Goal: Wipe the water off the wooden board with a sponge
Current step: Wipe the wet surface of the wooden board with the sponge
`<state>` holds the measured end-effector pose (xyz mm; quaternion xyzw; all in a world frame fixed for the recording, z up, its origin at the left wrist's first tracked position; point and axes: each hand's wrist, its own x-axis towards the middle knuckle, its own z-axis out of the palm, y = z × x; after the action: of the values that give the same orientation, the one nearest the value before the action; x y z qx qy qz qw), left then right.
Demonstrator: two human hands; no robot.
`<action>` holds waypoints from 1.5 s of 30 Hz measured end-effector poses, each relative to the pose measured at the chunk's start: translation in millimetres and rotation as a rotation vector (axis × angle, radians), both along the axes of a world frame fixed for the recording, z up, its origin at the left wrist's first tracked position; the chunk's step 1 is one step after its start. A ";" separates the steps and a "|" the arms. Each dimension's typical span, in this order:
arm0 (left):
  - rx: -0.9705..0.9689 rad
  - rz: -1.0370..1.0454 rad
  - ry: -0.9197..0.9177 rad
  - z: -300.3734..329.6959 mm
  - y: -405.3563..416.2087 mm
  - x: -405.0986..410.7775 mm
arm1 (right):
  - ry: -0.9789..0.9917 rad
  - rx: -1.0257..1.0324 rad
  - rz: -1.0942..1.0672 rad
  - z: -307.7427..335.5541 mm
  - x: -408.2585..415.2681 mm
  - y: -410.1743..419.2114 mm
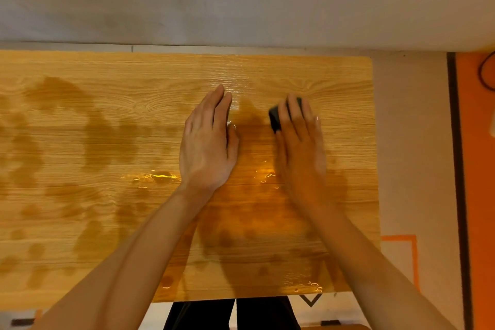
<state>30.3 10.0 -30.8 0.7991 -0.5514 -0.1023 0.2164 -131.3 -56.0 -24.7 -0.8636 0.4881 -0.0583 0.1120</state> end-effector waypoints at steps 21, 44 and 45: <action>-0.005 -0.007 -0.002 -3.0 -1.6 2.1 | -0.066 0.039 0.061 4.2 77.2 -58.1; -0.035 -0.040 0.153 9.1 52.3 -14.4 | -0.093 -0.069 -0.162 -5.7 37.1 35.9; -0.036 -0.037 0.161 8.7 57.5 -18.5 | -0.106 -0.062 -0.077 -8.0 37.0 42.8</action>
<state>11.7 67.5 -22.1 0.7741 -0.5484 -0.1603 0.2726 -94.3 -13.2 -32.7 -0.8429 0.5123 -0.1234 0.1086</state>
